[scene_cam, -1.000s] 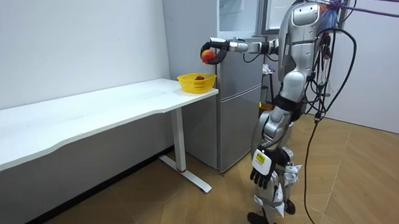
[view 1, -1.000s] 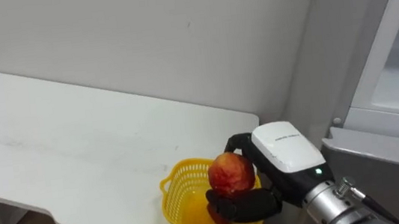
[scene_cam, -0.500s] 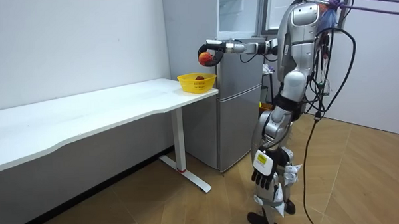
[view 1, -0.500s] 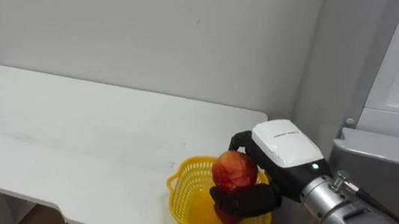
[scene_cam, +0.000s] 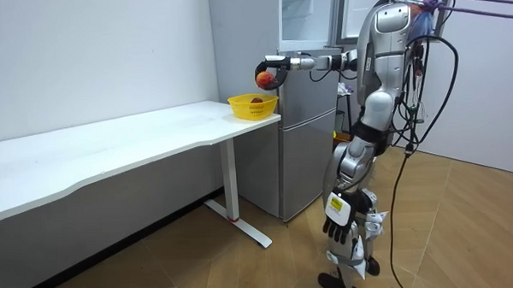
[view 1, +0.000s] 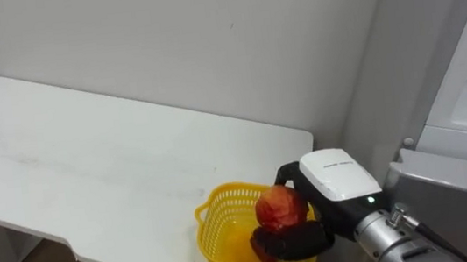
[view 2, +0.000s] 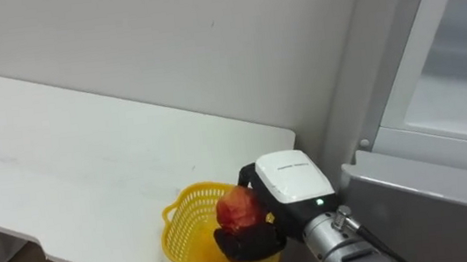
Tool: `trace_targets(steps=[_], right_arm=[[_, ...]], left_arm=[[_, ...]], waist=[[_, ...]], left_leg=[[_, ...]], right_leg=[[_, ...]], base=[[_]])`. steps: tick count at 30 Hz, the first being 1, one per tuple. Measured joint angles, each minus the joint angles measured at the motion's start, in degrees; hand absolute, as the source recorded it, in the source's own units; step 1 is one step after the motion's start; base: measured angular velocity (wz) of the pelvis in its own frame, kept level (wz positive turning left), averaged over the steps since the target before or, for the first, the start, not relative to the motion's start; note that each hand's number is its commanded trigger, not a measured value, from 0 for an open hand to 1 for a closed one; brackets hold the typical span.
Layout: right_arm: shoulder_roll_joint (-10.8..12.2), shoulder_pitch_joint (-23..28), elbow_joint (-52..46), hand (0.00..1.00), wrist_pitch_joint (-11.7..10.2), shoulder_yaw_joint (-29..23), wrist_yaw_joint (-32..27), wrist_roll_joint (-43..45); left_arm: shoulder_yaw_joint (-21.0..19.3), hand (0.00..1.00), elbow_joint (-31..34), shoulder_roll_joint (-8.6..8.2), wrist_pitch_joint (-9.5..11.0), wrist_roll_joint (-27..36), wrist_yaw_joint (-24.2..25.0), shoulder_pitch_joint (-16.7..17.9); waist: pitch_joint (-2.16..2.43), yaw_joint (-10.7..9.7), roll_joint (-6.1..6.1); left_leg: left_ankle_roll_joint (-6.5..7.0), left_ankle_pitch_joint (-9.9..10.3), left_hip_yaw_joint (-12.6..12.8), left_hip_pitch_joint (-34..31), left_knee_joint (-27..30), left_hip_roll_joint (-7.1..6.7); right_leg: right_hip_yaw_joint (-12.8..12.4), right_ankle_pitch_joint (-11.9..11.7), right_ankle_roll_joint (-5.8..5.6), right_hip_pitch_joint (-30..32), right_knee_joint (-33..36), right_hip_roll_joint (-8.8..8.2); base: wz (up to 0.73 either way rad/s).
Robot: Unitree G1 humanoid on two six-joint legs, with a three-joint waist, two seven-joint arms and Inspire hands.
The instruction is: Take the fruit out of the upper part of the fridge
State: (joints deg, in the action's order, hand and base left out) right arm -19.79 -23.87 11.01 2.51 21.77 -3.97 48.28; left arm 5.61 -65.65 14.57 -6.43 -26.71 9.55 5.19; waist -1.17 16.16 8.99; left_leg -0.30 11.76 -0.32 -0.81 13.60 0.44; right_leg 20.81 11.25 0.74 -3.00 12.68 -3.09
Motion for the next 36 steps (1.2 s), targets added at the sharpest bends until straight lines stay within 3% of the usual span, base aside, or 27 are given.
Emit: trace_targets(steps=[23, 36], right_arm=[[0.1, 0.0, 0.0, 0.00, 0.1, 0.0, 0.3, 0.6], [0.1, 0.0, -4.8, 0.00, -0.3, -0.6, -0.1, -4.8]], left_arm=[[-0.2, 0.00, 1.0, -0.04, -0.7, -0.4, -0.2, 0.1], [0.1, 0.00, 1.0, -0.31, -0.5, 0.1, -1.8, 0.6]], waist=[[0.21, 0.1, -0.56], [0.29, -0.5, -0.80]], left_leg=[[0.01, 0.0, 0.0, 0.2, 0.0, 0.00], [0.01, 0.0, 0.1, 0.1, 0.0, 0.04]], right_leg=[[0.0, 0.0, 0.00, 0.0, 0.0, 0.01], [-0.3, 0.0, 0.00, -0.1, 0.1, 0.08]], base=[[0.00], [0.00]])
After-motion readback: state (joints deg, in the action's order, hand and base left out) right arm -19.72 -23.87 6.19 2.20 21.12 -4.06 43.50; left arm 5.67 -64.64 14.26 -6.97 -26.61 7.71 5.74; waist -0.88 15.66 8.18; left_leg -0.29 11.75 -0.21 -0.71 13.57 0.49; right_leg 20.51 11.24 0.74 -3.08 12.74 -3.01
